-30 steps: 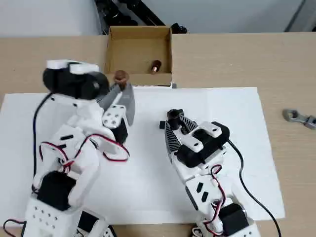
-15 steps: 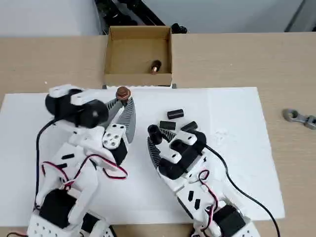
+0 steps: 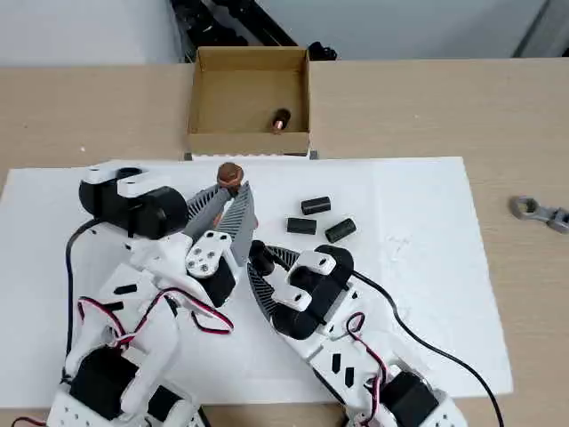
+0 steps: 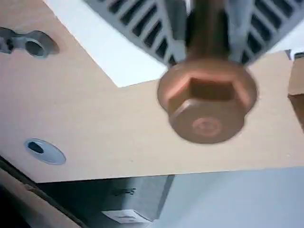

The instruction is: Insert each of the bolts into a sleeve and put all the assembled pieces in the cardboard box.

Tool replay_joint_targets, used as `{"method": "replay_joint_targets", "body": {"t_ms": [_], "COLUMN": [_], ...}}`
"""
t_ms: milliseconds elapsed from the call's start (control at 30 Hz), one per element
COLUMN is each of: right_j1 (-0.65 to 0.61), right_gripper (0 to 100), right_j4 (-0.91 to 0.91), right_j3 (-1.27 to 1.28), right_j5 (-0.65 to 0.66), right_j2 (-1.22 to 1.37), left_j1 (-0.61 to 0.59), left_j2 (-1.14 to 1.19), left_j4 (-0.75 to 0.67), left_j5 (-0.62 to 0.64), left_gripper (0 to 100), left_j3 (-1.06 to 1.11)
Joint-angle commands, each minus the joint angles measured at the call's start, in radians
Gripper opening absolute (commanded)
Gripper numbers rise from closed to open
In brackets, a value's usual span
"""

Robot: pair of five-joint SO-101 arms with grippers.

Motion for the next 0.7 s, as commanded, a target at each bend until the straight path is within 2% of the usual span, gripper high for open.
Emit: {"method": "replay_joint_targets", "body": {"t_ms": [0,200,367,667], "right_j1": [-0.008,0.015,0.084,0.073], "right_gripper": [0.2,0.2,0.2,0.2], "right_j4": [-0.031,-0.044,-0.064,-0.061], "right_j3": [-0.009,-0.023,-0.025,-0.025], "right_j5": [0.008,0.008,-0.069,-0.068], "right_j2": [-0.010,-0.010,-0.010,-0.010], "left_j1": [0.005,0.006,0.006,0.006], "left_j2": [-0.017,-0.017,-0.017,-0.017], "left_j4": [-0.028,-0.026,-0.026,-0.028], "left_j5": [0.023,0.028,0.029,0.046], "left_gripper": [0,0,0,0], "left_j3": [-0.015,0.012,0.012,0.012]}}
